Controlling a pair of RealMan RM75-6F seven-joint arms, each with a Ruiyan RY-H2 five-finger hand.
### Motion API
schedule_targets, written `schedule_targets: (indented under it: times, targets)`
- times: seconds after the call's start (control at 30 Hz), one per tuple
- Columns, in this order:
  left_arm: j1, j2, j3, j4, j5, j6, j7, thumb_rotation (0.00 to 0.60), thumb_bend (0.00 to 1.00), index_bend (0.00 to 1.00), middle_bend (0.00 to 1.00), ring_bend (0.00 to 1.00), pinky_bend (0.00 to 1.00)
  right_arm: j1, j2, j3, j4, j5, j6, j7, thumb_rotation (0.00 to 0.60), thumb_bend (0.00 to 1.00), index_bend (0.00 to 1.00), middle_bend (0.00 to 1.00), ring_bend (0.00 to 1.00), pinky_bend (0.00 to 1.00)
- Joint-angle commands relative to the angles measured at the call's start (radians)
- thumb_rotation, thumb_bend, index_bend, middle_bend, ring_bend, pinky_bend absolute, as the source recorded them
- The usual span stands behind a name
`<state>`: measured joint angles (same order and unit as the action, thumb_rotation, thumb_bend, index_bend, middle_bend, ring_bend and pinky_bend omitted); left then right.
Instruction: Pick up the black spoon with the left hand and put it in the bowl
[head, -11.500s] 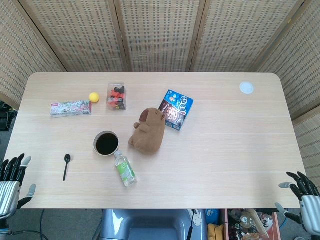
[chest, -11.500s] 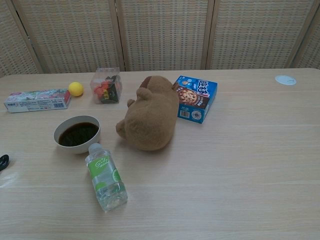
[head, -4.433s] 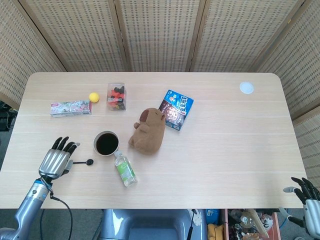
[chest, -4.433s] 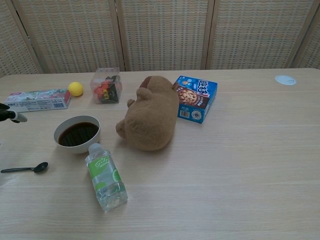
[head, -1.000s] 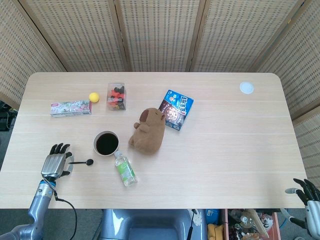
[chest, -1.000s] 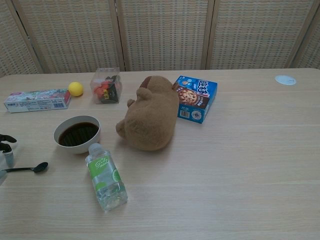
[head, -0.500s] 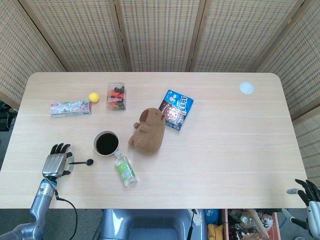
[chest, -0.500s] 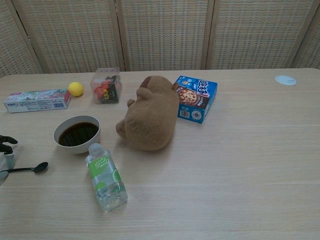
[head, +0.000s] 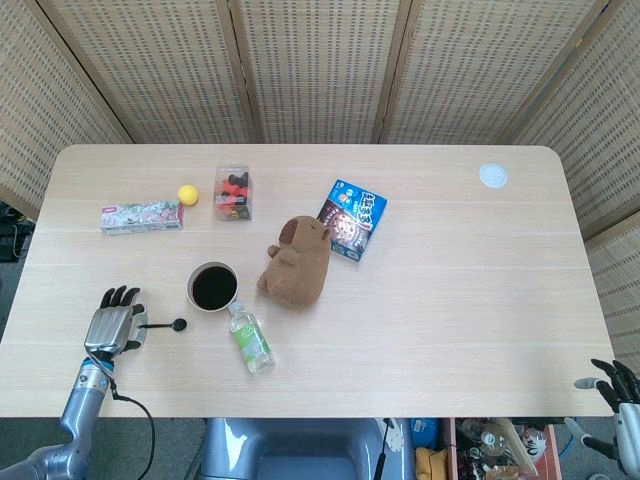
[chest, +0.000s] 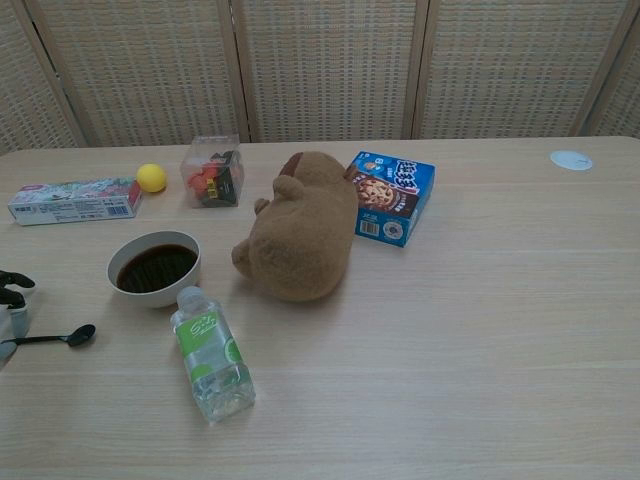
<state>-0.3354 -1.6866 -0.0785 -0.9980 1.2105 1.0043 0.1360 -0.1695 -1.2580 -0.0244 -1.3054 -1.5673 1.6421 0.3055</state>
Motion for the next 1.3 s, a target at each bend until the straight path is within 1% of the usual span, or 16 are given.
schedule_targets:
  times: [0.03,0.57,0.8,1.1,1.3]
  targets:
    - [0.0,-0.001,0.0,0.001,0.001,0.0,0.0,0.6,0.42,0.51,0.12,0.0,0.0,-0.001,0.001,0.0,0.0,0.0,0.001,0.001,0.6,0.3,0.43,0.27,0.13,0.22]
    - [0.001,-0.005,-0.002,0.002,0.004,0.002,0.003,0.6,0.42,0.56,0.12,0.0,0.0,-0.002,-0.002,0.002,0.007,0.0,0.001,0.008,0.6,0.3,0.43,0.27,0.13,0.22]
    - [0.001,-0.002,-0.006,0.002,0.007,0.007,-0.003,0.6,0.42,0.57,0.12,0.0,0.0,0.001,0.003,0.005,-0.002,-0.006,0.006,0.001,0.6,0.3,0.43,0.27,0.13,0.22]
    - [-0.001,0.029,-0.008,-0.017,0.033,0.038,-0.001,0.6,0.42,0.58,0.12,0.0,0.0,0.003,0.007,0.004,-0.013,-0.012,0.008,-0.007,0.6,0.3,0.43,0.27,0.13,0.22]
    - [-0.002,0.068,0.0,-0.039,0.06,0.066,0.022,0.6,0.42,0.59,0.12,0.0,0.0,0.002,0.009,0.004,-0.014,-0.014,0.014,-0.005,0.6,0.3,0.43,0.27,0.13,0.22]
